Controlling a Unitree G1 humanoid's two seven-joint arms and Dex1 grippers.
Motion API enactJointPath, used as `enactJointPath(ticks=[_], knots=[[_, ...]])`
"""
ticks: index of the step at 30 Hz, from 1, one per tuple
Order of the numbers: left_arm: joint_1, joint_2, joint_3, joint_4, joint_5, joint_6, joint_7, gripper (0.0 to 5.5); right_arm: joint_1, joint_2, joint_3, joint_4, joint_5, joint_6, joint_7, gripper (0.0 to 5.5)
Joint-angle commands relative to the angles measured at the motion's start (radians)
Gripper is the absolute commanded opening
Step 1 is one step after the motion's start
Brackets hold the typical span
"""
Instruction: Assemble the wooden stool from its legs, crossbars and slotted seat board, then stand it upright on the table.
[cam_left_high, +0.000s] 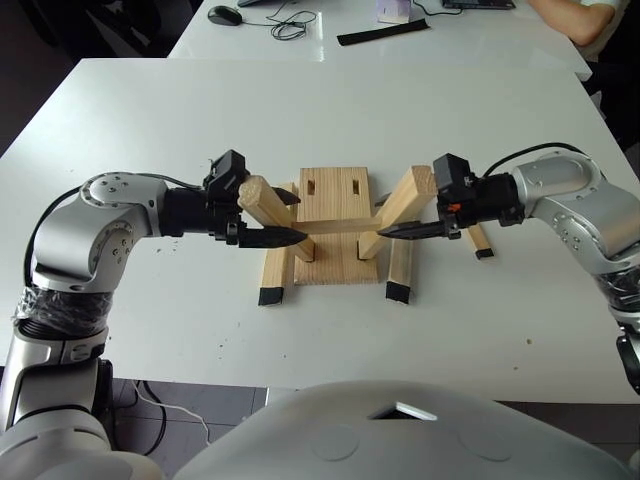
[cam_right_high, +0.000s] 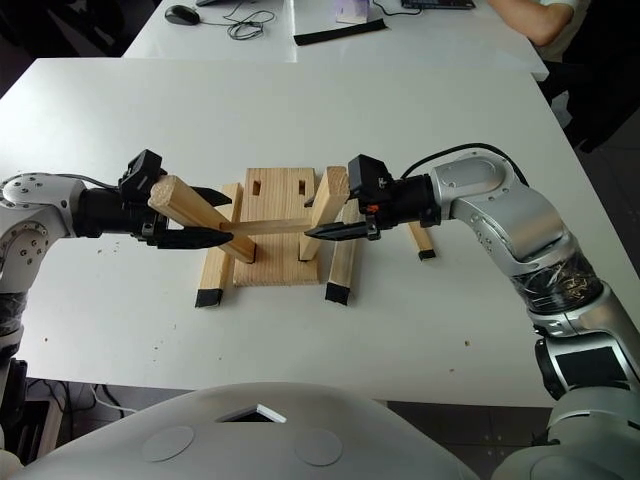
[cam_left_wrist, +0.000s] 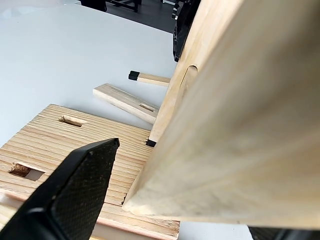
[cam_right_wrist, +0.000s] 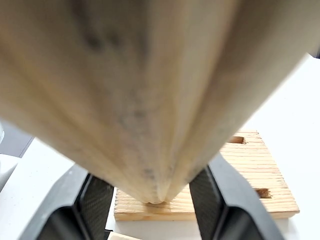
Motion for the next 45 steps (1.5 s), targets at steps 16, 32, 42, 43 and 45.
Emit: enactJointPath(ticks=[16,32,42,43,45], knots=[[-0.018,-0.067,-0.080,-0.076,-0.010,-0.012,0.052,3.76,0.221,0.100,0.077,-0.003,-0.094,0.185,-0.151,2.96],[0.038,-0.046,-0.044,-0.080,-0.012,-0.025,0.107,3.76,0.646,-0.083,-0.505,-0.360,0.004,0.220,-0.161,3.74],[0.073,-0.028,0.015,-0.092,-0.032,-0.017,0.133,3.76,0.939,0.006,-1.057,-0.578,0.328,0.265,-0.175,3.34],[0.074,-0.027,0.018,-0.092,-0.032,-0.018,0.133,3.76,0.927,0.009,-1.095,-0.591,0.401,0.267,-0.198,3.21],[0.075,-0.025,0.022,-0.091,-0.034,-0.016,0.133,3.76,0.884,-0.007,-1.157,-0.600,0.618,0.262,-0.277,2.90]])
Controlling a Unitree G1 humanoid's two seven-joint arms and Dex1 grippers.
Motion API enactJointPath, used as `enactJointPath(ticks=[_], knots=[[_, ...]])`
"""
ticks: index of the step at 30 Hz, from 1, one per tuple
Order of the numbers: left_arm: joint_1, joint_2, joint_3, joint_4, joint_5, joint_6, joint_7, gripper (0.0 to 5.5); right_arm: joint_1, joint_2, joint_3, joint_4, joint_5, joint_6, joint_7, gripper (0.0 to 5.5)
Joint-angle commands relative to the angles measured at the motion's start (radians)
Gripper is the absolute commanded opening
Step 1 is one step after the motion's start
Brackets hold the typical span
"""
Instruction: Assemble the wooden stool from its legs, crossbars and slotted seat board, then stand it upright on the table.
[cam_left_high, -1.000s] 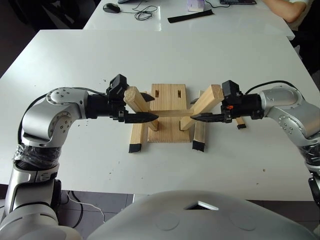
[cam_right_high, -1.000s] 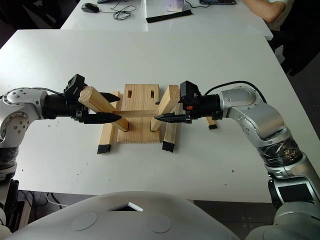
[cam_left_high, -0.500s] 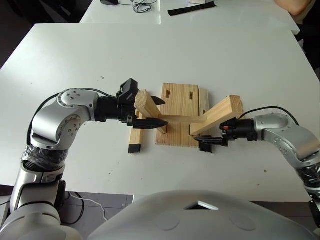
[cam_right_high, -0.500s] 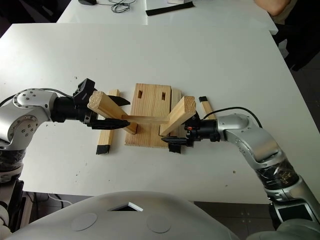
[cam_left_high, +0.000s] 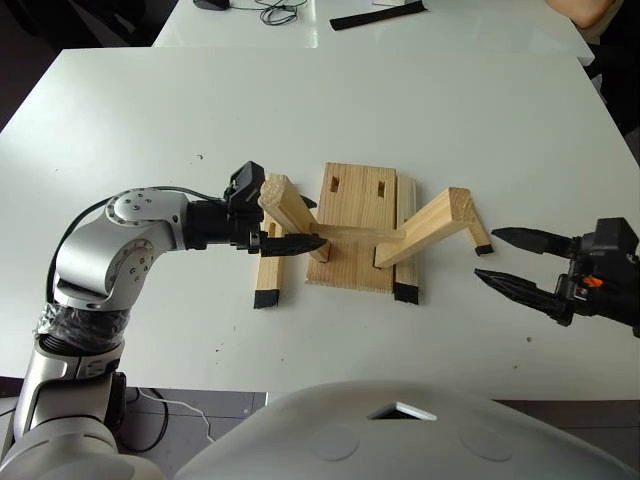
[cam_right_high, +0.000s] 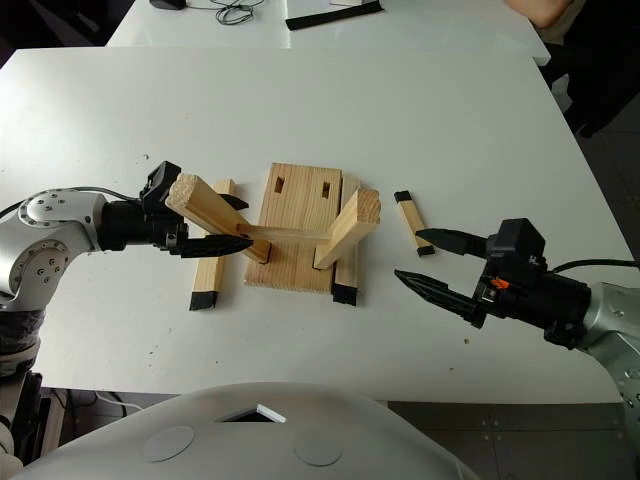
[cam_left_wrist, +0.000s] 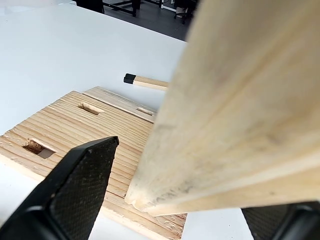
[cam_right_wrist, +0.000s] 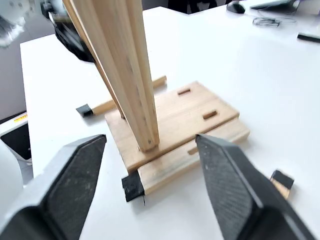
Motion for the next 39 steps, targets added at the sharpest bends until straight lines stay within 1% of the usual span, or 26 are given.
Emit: enactJointPath(ticks=[1,2,4,7,10,13,15,17,21,23,26,27,28,29,32,34,36,39], knots=[[0.001,0.018,0.017,-0.003,-0.002,0.003,0.009,3.76,-0.083,-0.031,-0.131,-0.035,0.391,-0.012,-0.151,2.73],[0.000,0.018,0.017,-0.001,-0.002,0.004,0.009,3.76,-0.119,-0.056,-0.142,-0.032,0.483,-0.030,-0.204,2.69],[-0.005,0.015,0.014,0.002,0.001,0.002,0.010,3.76,-0.211,-0.105,-0.126,-0.022,0.623,-0.074,-0.323,2.69],[-0.021,0.011,0.004,0.015,0.006,-0.001,0.003,3.76,-0.375,-0.159,-0.031,-0.035,0.723,-0.139,-0.491,2.69],[-0.039,0.008,-0.007,0.027,0.011,-0.005,-0.005,3.76,-0.576,-0.183,0.146,-0.038,0.696,-0.174,-0.644,2.69],[-0.054,0.006,-0.018,0.036,0.014,-0.006,-0.011,3.76,-0.772,-0.158,0.295,-0.024,0.678,-0.194,-0.758,2.69],[-0.056,0.007,-0.021,0.036,0.014,-0.007,-0.013,3.76,-0.893,-0.135,0.366,-0.002,0.669,-0.200,-0.806,2.69],[-0.059,0.006,-0.024,0.035,0.013,-0.007,-0.015,3.76,-0.962,-0.116,0.393,0.010,0.677,-0.208,-0.834,2.69],[-0.054,0.007,-0.029,0.033,0.016,-0.010,-0.018,3.76,-0.994,-0.092,0.426,0.007,0.679,-0.189,-0.833,2.69],[-0.057,0.006,-0.033,0.032,0.016,-0.010,-0.020,3.76,-0.921,-0.069,0.533,-0.007,0.548,-0.138,-0.811,2.69],[-0.065,0.004,-0.040,0.030,0.012,-0.006,-0.022,3.76,-0.777,-0.033,0.761,-0.003,0.252,-0.083,-0.762,2.69],[-0.071,0.002,-0.045,0.030,0.011,-0.005,-0.025,3.76,-0.731,-0.025,0.822,0.000,0.160,-0.081,-0.750,2.69],[-0.076,0.002,-0.050,0.029,0.010,-0.003,-0.028,3.76,-0.700,-0.016,0.856,-0.001,0.100,-0.084,-0.742,2.69],[-0.081,0.002,-0.053,0.028,0.008,-0.002,-0.030,3.76,-0.682,-0.005,0.865,-0.004,0.072,-0.089,-0.741,2.69],[-0.080,0.003,-0.049,0.019,0.001,0.006,-0.026,3.76,-0.690,0.051,0.796,-0.011,0.107,-0.118,-0.768,2.69],[-0.066,0.003,-0.041,0.009,-0.001,0.007,-0.016,3.76,-0.715,0.078,0.719,0.000,0.131,-0.139,-0.807,2.69],[-0.051,0.002,-0.037,0.003,0.002,0.005,-0.007,3.76,-0.727,0.105,0.630,0.016,0.139,-0.157,-0.883,2.69],[-0.038,0.003,-0.029,-0.008,0.000,0.008,0.008,3.76,-0.685,0.135,0.488,0.003,0.107,-0.175,-1.008,2.69]])
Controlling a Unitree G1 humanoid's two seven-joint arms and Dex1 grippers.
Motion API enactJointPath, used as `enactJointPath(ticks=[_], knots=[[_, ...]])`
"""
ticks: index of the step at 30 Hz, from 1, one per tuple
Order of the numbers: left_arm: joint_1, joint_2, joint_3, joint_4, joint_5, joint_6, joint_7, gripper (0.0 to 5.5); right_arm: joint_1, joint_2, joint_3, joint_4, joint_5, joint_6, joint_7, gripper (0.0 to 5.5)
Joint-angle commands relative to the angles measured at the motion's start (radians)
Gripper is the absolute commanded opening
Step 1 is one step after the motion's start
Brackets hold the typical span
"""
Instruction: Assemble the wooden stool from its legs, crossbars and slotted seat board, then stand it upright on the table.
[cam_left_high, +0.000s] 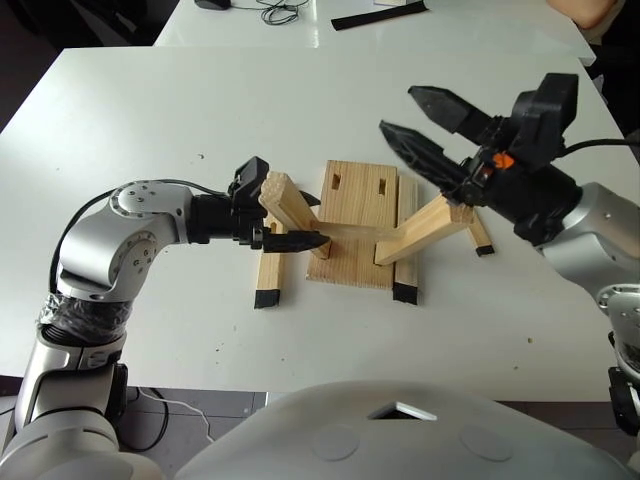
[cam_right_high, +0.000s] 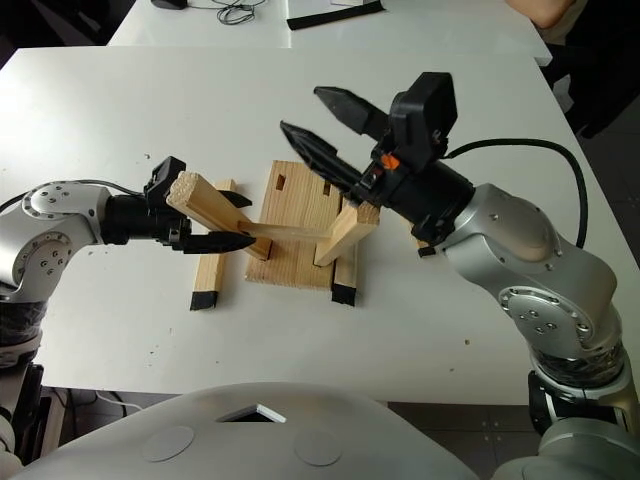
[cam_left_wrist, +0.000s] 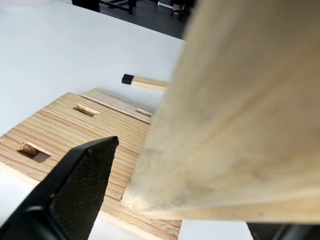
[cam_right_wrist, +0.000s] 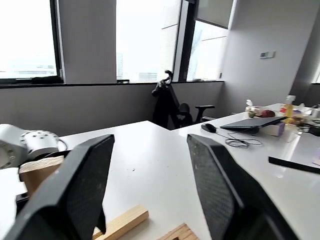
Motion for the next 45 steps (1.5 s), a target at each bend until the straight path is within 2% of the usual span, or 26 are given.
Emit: enactJointPath(ticks=[1,4,6,8,12,17,24,25,26,29,32,34,35,39,45], knots=[[0.017,0.004,0.016,-0.028,-0.010,0.013,0.025,3.76,0.071,0.034,-0.186,-0.031,-0.052,-0.016,-0.151,2.69],[0.058,-0.009,0.045,-0.089,-0.052,0.050,0.074,3.76,0.206,0.082,-0.312,-0.080,-0.113,-0.022,-0.247,2.69],[0.101,-0.037,0.061,-0.142,-0.087,0.082,0.137,3.76,0.323,0.136,-0.336,-0.103,-0.218,-0.029,-0.294,2.69],[0.136,-0.078,0.069,-0.178,-0.113,0.107,0.208,3.76,0.438,0.163,-0.291,-0.114,-0.400,-0.025,-0.338,2.69],[0.182,-0.161,0.074,-0.202,-0.099,0.118,0.364,3.76,0.565,0.230,-0.118,-0.143,-0.650,-0.029,-0.398,2.69],[0.245,-0.132,0.115,-0.192,-0.035,0.060,0.400,3.76,0.623,0.296,0.057,-0.154,-0.842,-0.058,-0.377,2.69],[0.428,-0.047,0.290,-0.309,-0.051,0.061,0.404,3.76,0.720,0.395,0.108,-0.171,-0.985,-0.089,-0.362,2.69],[0.463,-0.037,0.308,-0.320,-0.051,0.056,0.394,3.95,0.733,0.410,0.121,-0.175,-1.010,-0.093,-0.365,2.66],[0.495,-0.023,0.317,-0.325,-0.042,0.041,0.374,4.04,0.745,0.425,0.133,-0.177,-1.035,-0.097,-0.368,2.86],[0.565,0.019,0.326,-0.272,0.013,-0.021,0.311,4.51,0.775,0.473,0.164,-0.170,-1.108,-0.107,-0.381,3.26],[0.596,0.049,0.369,-0.139,0.073,-0.117,0.249,4.57,0.800,0.524,0.172,-0.163,-1.152,-0.106,-0.390,3.59],[0.552,0.025,0.411,-0.043,0.091,-0.160,0.282,4.57,0.821,0.559,0.176,-0.162,-1.167,-0.106,-0.394,3.59],[0.489,-0.005,0.417,0.010,0.134,-0.199,0.356,4.57,0.833,0.577,0.187,-0.163,-1.177,-0.106,-0.399,3.59],[0.307,-0.122,0.375,0.019,0.218,-0.267,0.559,4.57,0.833,0.622,0.229,-0.151,-1.213,-0.112,-0.387,3.59],[0.388,-0.189,0.267,-0.286,0.228,-0.260,0.621,4.57,0.775,0.625,0.164,-0.202,-1.218,-0.051,-0.318,3.59]])
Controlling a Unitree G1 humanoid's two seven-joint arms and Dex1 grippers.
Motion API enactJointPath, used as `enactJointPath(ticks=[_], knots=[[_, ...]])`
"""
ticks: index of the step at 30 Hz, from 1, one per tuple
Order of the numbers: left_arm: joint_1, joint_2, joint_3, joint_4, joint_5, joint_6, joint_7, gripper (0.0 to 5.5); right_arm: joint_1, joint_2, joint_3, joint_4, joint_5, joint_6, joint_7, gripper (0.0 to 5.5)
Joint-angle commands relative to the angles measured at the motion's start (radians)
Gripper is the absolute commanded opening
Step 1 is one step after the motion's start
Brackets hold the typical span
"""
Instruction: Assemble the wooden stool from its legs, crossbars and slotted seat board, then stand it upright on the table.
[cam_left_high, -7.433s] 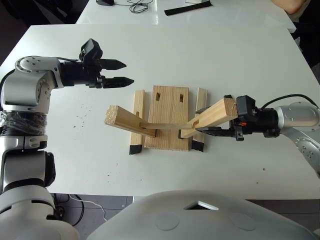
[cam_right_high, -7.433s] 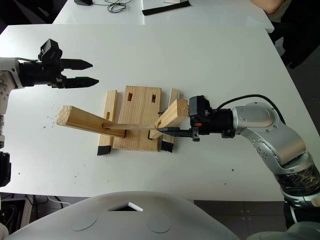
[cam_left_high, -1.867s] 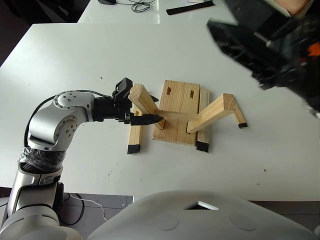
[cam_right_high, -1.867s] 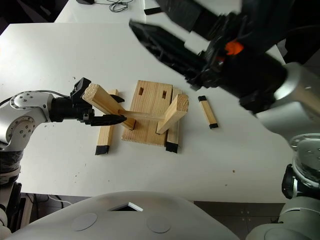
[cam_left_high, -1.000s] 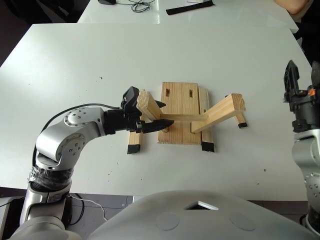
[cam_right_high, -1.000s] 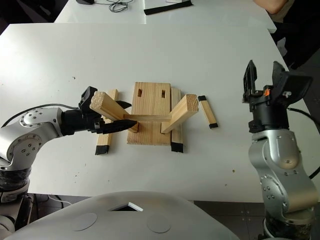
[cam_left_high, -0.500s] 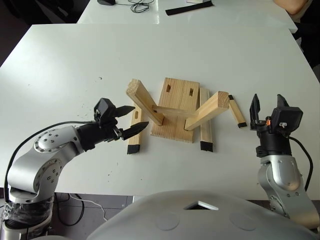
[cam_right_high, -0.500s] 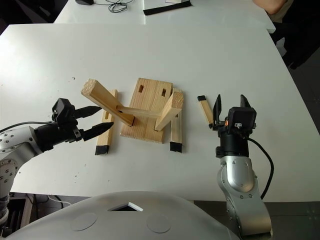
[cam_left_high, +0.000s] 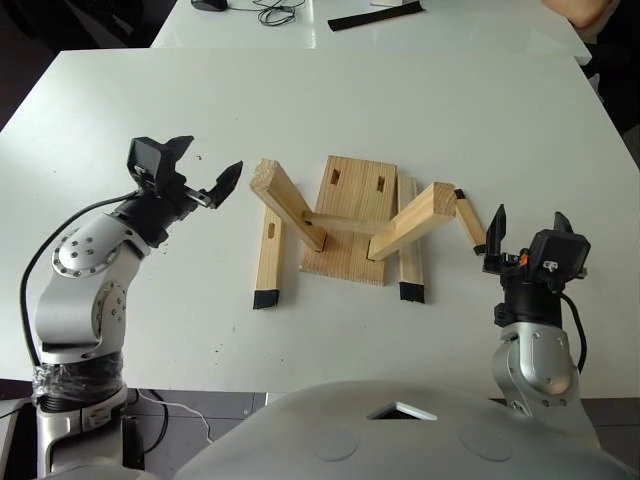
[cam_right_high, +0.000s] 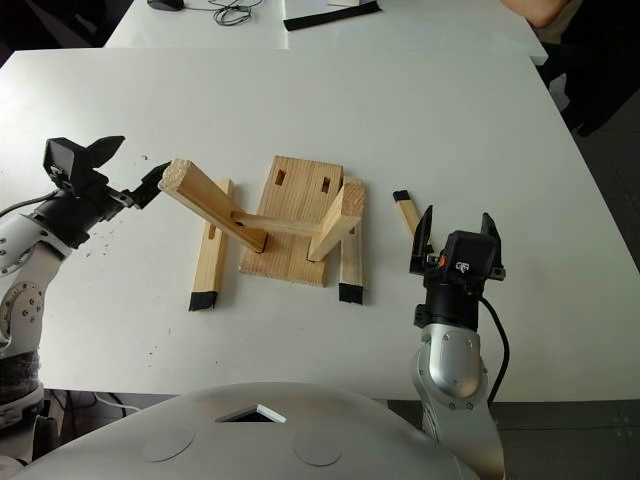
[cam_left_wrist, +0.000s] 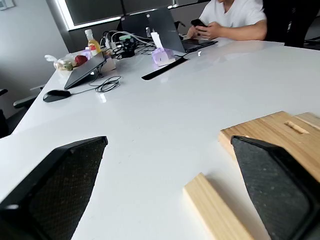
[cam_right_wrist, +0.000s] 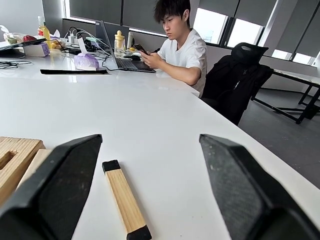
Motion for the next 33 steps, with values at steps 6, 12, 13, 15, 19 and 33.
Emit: enactJointPath(ticks=[6,12,13,15,19,33], knots=[[0.101,-0.042,-0.165,-0.220,0.019,0.048,0.038,4.57,-0.156,0.013,0.005,-0.054,-0.022,0.136,0.097,3.59],[0.123,-0.058,-0.206,-0.247,0.021,0.063,0.059,4.57,-0.230,0.027,0.054,-0.028,-0.050,0.179,0.128,3.59],[0.114,-0.064,-0.206,-0.237,0.026,0.069,0.072,4.57,-0.231,0.029,0.057,-0.024,-0.053,0.183,0.130,3.59],[0.084,-0.079,-0.196,-0.198,0.060,0.072,0.116,4.57,-0.226,0.030,0.057,-0.019,-0.060,0.186,0.136,3.59],[0.092,-0.101,-0.135,-0.159,0.167,0.050,0.233,4.57,-0.187,0.015,-0.003,-0.030,-0.060,0.184,0.162,3.59],[0.255,-0.150,-0.254,-0.344,0.309,0.002,0.265,4.57,-0.150,0.154,0.226,-0.069,-0.008,0.249,0.192,3.59]])
